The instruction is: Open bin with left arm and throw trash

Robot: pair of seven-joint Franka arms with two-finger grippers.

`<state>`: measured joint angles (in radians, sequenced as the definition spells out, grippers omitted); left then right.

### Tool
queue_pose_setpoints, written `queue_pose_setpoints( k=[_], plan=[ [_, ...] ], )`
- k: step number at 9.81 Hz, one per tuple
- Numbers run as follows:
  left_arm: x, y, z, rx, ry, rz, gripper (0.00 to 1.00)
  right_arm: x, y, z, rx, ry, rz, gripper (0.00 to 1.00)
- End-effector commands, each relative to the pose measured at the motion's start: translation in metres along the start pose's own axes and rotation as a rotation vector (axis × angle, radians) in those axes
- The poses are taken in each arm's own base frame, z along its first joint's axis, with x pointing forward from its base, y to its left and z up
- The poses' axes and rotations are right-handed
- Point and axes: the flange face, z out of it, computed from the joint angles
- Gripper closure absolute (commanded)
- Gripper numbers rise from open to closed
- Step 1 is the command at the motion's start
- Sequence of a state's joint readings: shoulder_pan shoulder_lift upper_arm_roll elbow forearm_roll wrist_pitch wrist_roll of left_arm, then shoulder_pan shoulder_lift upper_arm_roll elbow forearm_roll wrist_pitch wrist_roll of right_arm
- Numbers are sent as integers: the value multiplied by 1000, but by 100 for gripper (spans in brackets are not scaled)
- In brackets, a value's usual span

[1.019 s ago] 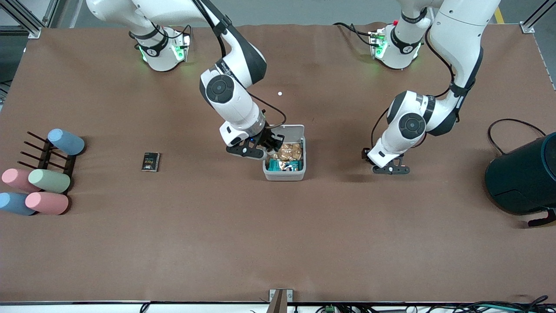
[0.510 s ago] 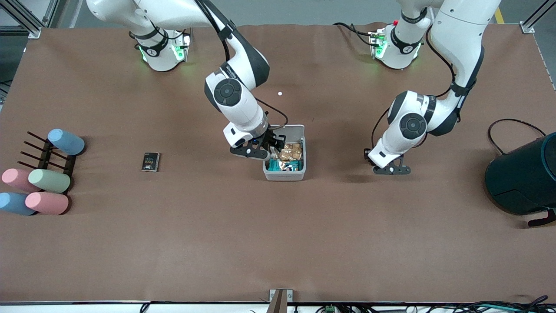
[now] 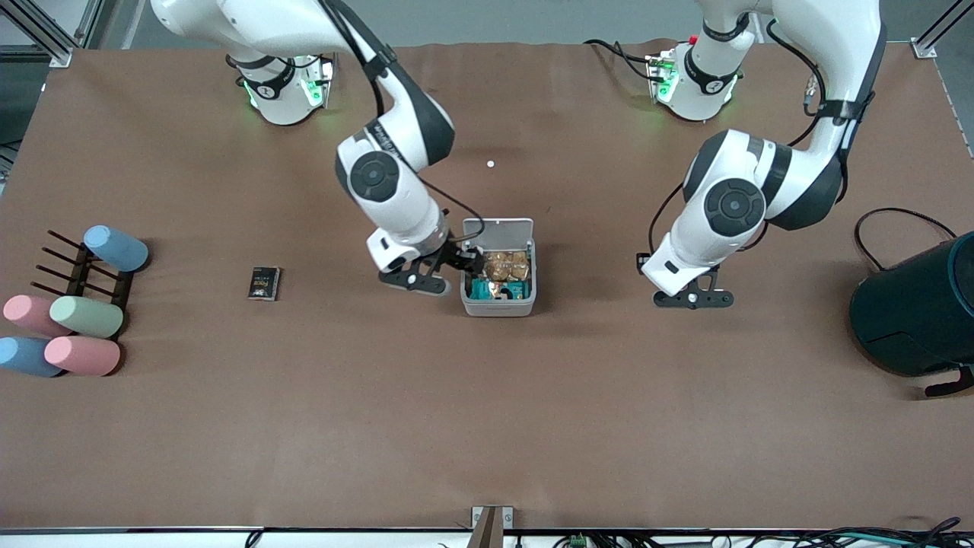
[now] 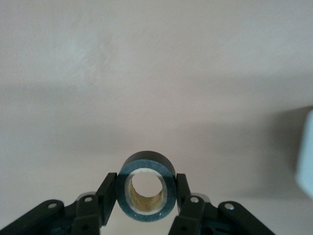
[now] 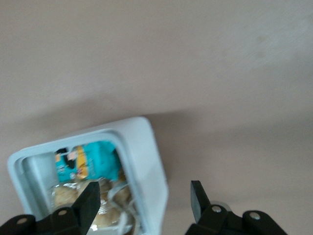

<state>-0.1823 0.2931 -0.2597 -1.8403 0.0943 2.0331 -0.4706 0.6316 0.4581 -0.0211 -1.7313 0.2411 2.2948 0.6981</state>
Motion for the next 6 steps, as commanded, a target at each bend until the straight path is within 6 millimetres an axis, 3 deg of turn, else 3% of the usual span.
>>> queue_pose_setpoints(
  k=[1, 3, 4, 5, 6],
  plan=[
    [-4, 79, -22, -84, -5, -22, 91, 24, 48, -20, -26, -14, -71, 17],
    [-6, 149, -21, -125, 0, -74, 89, 37, 89, -10, -83, -13, -116, 16],
    [-13, 182, -9, -135, -16, -80, 89, 41, 110, -7, -130, 8, -144, 15],
    [-22, 209, 2, -137, -22, -89, 89, 44, 135, -2, -139, 31, -176, 15],
    [-24, 223, 14, -138, -30, -94, 89, 46, 166, 5, -137, 45, -208, 15]
  ],
)
